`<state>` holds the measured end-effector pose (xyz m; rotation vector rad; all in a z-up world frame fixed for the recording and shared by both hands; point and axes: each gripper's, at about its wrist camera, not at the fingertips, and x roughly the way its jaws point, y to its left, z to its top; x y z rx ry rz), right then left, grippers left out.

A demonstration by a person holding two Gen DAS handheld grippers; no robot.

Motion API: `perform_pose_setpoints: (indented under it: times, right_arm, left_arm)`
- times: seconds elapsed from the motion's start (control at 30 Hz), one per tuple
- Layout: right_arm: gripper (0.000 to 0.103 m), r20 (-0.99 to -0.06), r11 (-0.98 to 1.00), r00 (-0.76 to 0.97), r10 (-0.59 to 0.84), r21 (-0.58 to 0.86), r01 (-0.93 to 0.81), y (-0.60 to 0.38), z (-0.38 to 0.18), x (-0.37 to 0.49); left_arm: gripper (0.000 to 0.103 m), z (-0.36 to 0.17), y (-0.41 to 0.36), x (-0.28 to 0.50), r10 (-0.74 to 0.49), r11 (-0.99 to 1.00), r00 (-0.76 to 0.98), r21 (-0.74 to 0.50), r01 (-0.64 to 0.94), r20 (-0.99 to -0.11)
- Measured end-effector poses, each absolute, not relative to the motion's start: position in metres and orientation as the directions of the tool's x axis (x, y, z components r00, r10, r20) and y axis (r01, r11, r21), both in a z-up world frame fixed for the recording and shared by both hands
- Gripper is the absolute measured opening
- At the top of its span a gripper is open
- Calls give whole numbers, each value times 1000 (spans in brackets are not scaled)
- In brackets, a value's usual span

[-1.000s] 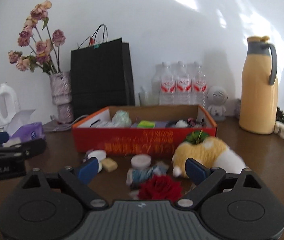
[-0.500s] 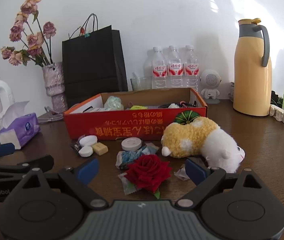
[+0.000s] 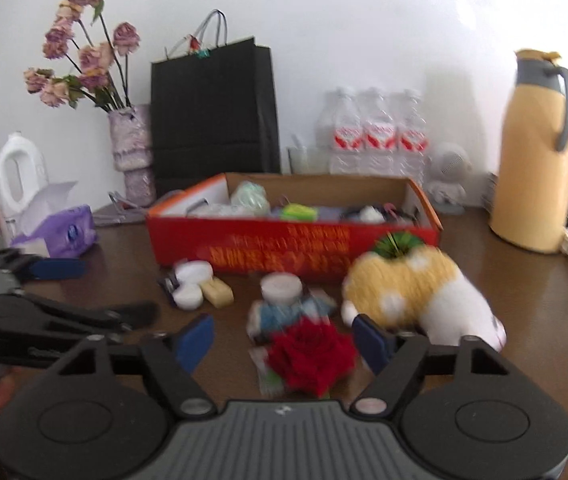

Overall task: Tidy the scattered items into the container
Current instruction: 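Withdraw both tools from the box toward the small white lids, then grasp a small white lid with the right tool while the left grasps a clear packet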

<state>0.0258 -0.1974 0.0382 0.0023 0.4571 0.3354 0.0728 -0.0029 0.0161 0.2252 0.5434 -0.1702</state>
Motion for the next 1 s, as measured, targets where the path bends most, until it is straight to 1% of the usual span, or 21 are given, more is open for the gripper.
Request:
perform_pose_setpoints:
  times: [0.03,0.07,0.1,0.17,0.27,0.37,0.4,0.43,0.47,0.53,0.63,0.73,0.8,0.87,1.0]
  right_arm:
    - [66,-430,945,844,320,78,-319,-195,41,32]
    - [59,-437,943,840,323,77,-323,-192,43,40]
    - [56,-452,940,830,328,73,-332,-187,44,47]
    - [49,-483,924,799,358,58,-379,-174,46,61]
    - [48,-515,880,747,420,29,-475,-150,44,77]
    - [47,-566,829,671,480,43,-557,-123,35,95]
    - [46,-576,819,654,491,50,-571,-115,31,101]
    - [39,-589,814,640,494,54,-578,-108,27,107]
    - [33,-600,810,631,491,49,-584,-101,24,111]
    - [32,-608,801,631,483,16,-598,-90,20,118]
    - [27,-612,801,630,479,11,-599,-86,16,124]
    - [26,-623,805,631,463,-2,-593,-88,14,126]
    - [23,-647,813,619,445,3,-582,-92,11,128]
    - [22,-643,820,617,453,29,-572,-99,10,127]
    - [21,-627,835,636,451,45,-548,-106,12,126]
  left_arm:
    - [92,14,-2,82,-91,960,833,176,219,-546]
    - [90,12,1,88,-79,960,830,182,213,-553]
    - [88,11,6,91,-74,963,831,175,203,-552]
    - [88,11,22,94,-71,979,833,123,164,-549]
    - [88,11,55,100,11,998,818,52,23,-575]
    - [87,12,87,103,80,994,809,-16,-110,-582]
    - [86,14,94,103,88,990,809,-35,-133,-582]
    - [86,15,99,102,93,988,809,-50,-149,-580]
    - [86,16,102,101,95,986,811,-58,-156,-578]
    - [86,18,104,98,90,987,816,-61,-152,-572]
    - [86,18,102,97,77,990,814,-52,-130,-575]
    - [86,17,98,97,72,993,812,-35,-113,-580]
    - [86,14,94,101,72,995,804,-17,-101,-590]
    - [83,12,90,102,62,997,802,-6,-82,-594]
    - [80,13,79,98,7,999,817,-21,-24,-576]
